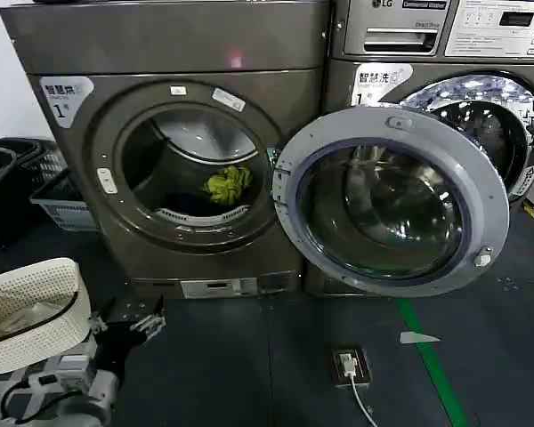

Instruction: Grasp the clothes from the dryer.

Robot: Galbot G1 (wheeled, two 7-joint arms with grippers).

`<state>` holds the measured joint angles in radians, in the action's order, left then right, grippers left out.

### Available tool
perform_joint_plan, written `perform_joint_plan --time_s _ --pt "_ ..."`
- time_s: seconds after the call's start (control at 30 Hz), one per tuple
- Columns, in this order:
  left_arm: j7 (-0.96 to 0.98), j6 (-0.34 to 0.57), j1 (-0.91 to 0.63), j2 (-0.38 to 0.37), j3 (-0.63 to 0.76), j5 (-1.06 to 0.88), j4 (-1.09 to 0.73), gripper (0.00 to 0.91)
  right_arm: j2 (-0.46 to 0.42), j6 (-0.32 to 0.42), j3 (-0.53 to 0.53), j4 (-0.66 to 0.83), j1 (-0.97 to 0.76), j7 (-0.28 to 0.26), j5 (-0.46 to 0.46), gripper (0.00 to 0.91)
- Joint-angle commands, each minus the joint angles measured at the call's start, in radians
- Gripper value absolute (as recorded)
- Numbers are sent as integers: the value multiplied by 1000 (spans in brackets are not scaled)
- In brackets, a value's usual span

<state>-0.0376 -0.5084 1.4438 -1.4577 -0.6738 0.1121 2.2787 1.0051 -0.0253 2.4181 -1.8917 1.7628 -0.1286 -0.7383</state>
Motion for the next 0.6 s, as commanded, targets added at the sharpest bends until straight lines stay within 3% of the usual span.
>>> perform_joint_plan --time_s 0.03,0.47,0.6 --pt "-1 0 0 1 0 1 0 907 1 7 0 0 -1 -2 -2 907" --pt "-8 4 -1 3 3 -3 1 907 -2 12 -13 -1 -10 -12 -3 907" --pt "-31 58 -2 16 7 38 15 907 -1 13 -10 0 -9 -12 -3 907"
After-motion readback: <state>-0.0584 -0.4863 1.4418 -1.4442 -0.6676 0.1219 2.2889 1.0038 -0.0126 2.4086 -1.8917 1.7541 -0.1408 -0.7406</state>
